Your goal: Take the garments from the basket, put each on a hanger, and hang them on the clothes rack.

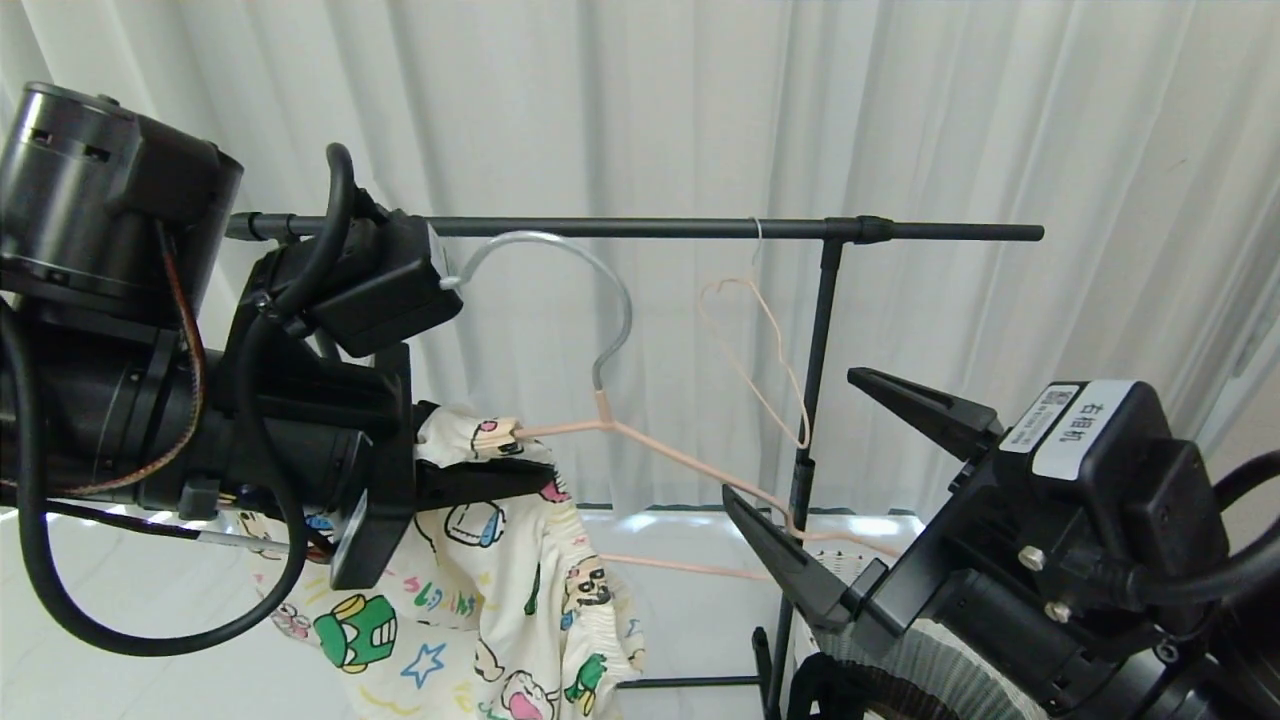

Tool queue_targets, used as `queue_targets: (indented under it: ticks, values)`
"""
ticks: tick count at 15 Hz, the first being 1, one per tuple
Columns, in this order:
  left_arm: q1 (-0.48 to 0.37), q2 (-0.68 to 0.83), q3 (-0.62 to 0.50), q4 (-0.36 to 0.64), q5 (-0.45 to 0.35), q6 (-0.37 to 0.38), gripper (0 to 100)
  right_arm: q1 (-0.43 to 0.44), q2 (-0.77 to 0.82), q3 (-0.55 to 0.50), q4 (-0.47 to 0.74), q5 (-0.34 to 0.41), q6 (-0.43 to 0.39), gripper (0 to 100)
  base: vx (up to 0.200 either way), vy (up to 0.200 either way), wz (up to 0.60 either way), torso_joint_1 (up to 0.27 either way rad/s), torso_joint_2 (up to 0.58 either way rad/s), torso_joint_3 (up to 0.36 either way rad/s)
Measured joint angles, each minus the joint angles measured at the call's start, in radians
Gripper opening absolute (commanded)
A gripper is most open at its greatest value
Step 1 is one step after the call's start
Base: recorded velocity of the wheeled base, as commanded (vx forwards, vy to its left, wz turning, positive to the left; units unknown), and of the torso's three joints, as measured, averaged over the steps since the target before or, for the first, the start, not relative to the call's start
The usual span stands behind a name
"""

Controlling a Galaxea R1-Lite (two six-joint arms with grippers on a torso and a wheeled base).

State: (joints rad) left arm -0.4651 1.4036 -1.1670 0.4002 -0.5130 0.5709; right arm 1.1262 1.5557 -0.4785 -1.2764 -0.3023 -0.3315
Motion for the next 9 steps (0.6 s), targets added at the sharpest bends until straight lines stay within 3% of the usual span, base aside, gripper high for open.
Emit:
queue_targets:
  ticks: [2,5,9]
  values:
    - [0.048,-0.001,0.017,0.000,0.003,-0.030,0,-0.011,-0.006,0.020,0.000,0.003,0.000,100,0.000,0.000,0.00,0.000,0.00,0.000]
    - [0.115,-0.005,0.021,-0.015,0.059,-0.202,0,-0.014,-0.005,0.050,0.003,0.010,0.025,100,0.000,0.000,0.00,0.000,0.00,0.000]
    - [0.154,-0.007,0.051,-0.234,0.107,-0.324,0,-0.011,0.030,0.053,0.066,0.011,0.184,100,0.000,0.000,0.00,0.000,0.00,0.000]
